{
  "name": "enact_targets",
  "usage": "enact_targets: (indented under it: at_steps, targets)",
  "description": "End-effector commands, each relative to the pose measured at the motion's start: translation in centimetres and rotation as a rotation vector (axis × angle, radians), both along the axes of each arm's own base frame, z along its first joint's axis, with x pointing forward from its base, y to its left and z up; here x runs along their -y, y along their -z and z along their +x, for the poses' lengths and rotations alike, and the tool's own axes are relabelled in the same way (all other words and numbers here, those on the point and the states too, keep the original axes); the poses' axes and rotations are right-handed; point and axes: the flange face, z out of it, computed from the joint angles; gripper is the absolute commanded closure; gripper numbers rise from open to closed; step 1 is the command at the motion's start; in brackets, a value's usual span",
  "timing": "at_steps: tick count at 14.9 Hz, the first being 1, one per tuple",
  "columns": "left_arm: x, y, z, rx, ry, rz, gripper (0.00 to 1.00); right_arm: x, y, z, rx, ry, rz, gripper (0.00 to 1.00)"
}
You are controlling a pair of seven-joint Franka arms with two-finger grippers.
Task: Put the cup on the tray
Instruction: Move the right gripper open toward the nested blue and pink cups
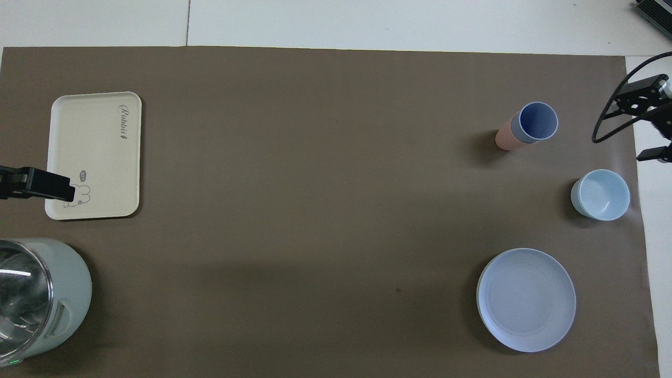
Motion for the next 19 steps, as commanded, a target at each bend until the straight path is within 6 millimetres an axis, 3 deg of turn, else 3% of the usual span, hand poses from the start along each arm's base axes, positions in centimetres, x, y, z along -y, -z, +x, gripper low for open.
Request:
enact_targets:
  at_steps: [1, 3, 6, 11, 13, 16, 19]
  targets:
    - [-0.2, -0.1, -0.6, -0.006, -0.007, 0.015, 0.0, 3.0, 2.2, 3.9, -0.023, 0.176, 0.095, 0.04]
    - [-0.2, -0.1, -0.6, -0.006, -0.007, 0.015, 0.0, 5.8, 5.1, 5.7, -0.06, 0.247, 0.126, 0.04]
    - [-0.2, -0.1, -0.6, -0.006, -0.007, 0.015, 0.0, 7.7, 9.1, 7.9, -0.059, 0.28, 0.125, 0.04]
    - [-0.2, -0.1, -0.6, -0.006, -0.007, 0.015, 0.0, 11.5, 17.4, 9.6, -0.093, 0.374, 0.237, 0.04]
    - [-0.2, -0.1, -0.6, -0.006, -0.007, 0.015, 0.0, 11.7, 20.8, 10.0, -0.128, 0.397, 0.289, 0.04]
    - [-0.2, -0.1, -0.6, -0.006, -0.007, 0.015, 0.0, 10.8, 23.8, 10.7, -0.154, 0.447, 0.356, 0.04]
    - [-0.2, -0.1, -0.6, -0.006, -0.007, 0.015, 0.0, 9.7, 24.6, 11.2, -0.156, 0.514, 0.403, 0.04]
